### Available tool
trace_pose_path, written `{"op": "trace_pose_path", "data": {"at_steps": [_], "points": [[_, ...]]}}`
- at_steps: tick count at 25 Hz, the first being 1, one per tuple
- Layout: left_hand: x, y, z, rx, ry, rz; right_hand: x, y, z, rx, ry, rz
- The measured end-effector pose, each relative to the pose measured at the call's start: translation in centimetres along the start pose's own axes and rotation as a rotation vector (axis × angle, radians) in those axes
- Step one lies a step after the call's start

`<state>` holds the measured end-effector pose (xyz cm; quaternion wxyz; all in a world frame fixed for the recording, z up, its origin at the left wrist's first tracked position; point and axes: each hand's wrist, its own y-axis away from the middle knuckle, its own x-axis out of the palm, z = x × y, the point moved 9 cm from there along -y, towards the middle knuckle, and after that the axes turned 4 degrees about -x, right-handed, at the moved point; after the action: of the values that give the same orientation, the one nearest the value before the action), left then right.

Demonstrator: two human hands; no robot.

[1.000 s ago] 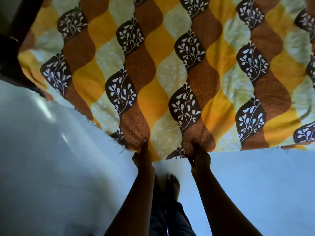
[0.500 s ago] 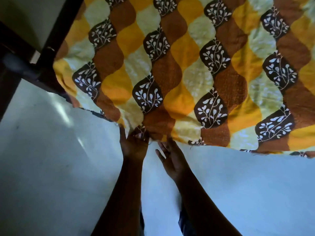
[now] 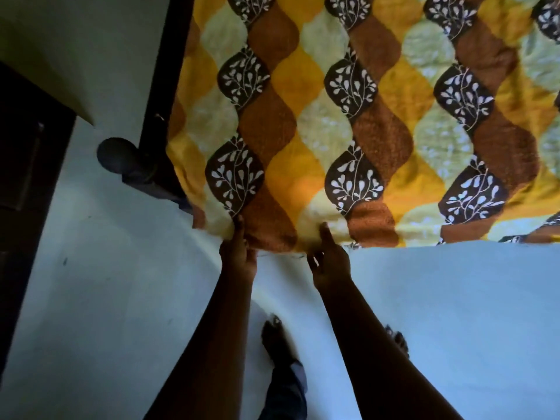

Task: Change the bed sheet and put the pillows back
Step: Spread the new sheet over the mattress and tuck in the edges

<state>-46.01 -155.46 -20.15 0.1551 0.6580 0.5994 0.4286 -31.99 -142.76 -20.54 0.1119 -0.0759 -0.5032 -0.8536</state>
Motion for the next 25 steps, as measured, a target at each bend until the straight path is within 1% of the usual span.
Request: {"op": "trace_pose_path", "data": {"at_steps": [2, 4, 5, 9, 13, 15, 17, 18, 20, 21, 23, 25], "points": [[-2.3, 1.1, 0.0, 0.020, -0.058, -0.159, -1.8, 0.1, -0.9, -0.049, 0.202, -0.104], [-5.1, 2.4, 0.2, 0.003, -0.107, -0.319, -2.8, 0.6, -2.3, -0.082, 0.314, -0.144], [-6.3, 2.7, 0.5, -0.003, -0.121, -0.365, -3.2, 0.8, -3.0, -0.086, 0.351, -0.164], [-9.4, 3.0, 1.7, -0.046, -0.166, -0.402, -4.9, 0.6, -5.0, -0.101, 0.377, -0.193], [-10.0, 3.4, 2.4, -0.052, -0.161, -0.426, -6.3, -0.1, -6.0, -0.097, 0.537, -0.254], [-9.7, 3.0, 2.7, -0.081, -0.161, -0.391, -6.0, 0.2, -6.0, -0.075, 0.455, -0.186], [-9.1, 2.5, 3.2, -0.145, -0.175, -0.296, -5.5, 1.3, -5.8, -0.016, 0.386, -0.043], [-8.8, 2.6, 3.7, -0.189, -0.181, -0.253, -5.5, 1.9, -5.6, 0.007, 0.410, 0.029], [-8.0, 4.1, 4.8, -0.259, -0.182, -0.213, -6.5, 3.0, -4.8, -0.004, 0.569, 0.124], [-7.7, 5.1, 5.2, -0.264, -0.190, -0.210, -6.9, 3.6, -3.8, -0.048, 0.687, 0.161], [-6.9, 7.0, 5.1, -0.202, -0.268, -0.224, -6.5, 4.8, -0.9, -0.206, 0.956, 0.240], [-6.2, 7.8, 3.7, -0.078, -0.361, -0.246, -4.2, 6.2, 2.4, -0.379, 1.166, 0.335]]}}
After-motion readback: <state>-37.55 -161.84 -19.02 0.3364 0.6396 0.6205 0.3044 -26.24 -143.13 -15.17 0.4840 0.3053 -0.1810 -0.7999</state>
